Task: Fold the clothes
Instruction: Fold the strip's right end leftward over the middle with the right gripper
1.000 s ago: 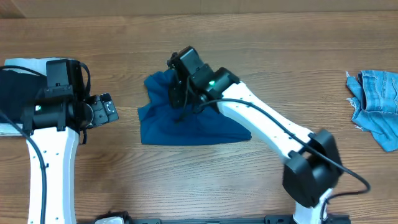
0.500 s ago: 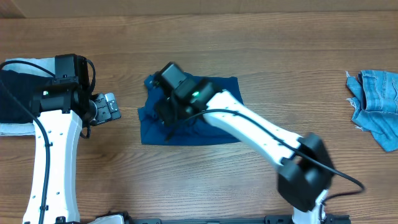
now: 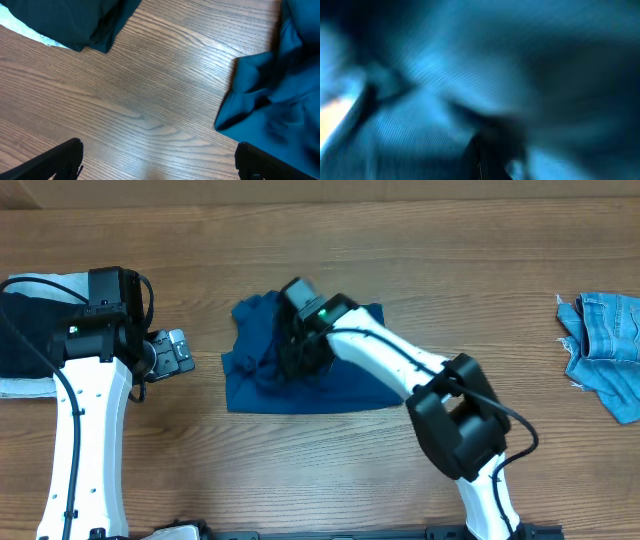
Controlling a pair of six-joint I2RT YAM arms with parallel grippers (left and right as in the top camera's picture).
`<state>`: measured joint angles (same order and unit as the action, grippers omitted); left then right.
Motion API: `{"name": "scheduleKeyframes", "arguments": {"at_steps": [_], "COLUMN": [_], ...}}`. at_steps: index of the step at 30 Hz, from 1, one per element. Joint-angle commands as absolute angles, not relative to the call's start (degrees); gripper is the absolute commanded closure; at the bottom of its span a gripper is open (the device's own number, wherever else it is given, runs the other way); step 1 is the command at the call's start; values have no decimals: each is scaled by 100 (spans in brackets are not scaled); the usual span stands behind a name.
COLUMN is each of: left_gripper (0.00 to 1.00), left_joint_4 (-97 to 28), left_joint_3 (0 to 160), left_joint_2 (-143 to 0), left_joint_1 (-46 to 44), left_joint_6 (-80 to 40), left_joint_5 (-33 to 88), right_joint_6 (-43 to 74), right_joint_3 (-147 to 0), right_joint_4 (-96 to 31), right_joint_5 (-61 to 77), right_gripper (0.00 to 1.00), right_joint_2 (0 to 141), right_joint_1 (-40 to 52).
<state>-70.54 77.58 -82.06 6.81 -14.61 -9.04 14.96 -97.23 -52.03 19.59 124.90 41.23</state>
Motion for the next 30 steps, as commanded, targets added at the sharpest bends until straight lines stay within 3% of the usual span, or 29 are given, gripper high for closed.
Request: {"name": "scheduleKeyframes", "arguments": {"at_steps": [1,5,11,15,22,25,30], "left_gripper": [0,0,0,0,0,0,0], "left_joint_4": [-7046,-7046,-7046,-7046,-7046,-7046,-7046], "left_joint_3": [7784,7784,7784,7784,7784,7784,7784], "left_joint_2": [-8241,-8241,-8241,-8241,-8241,-8241,-8241], "left_joint_1": [711,711,711,711,711,711,711], "left_joint_6": [-1376,-1376,-1376,-1376,-1376,-1376,-1376], "left_joint_5": [-941,-941,-941,-941,-941,-941,-941], "right_joint_6": [1173,895,1201,1455,2320,1754,1612], "right_joint_3": [-9789,-9789,-9789,-9789,-9789,-9872,-10497], "right_joint_4": [-5349,-5212,-5065,-4497,-2742,-2038,-2027], "right_joint_5": [2412,2198,1310,1767,3181,4029,4056], "right_gripper": [96,96,96,96,96,96,96], "right_joint_2": [12084,11649,11174,11458,12623,12584,12536], "right_joint_1": [4803,5063,3820,3323,3844,4134,3848]}}
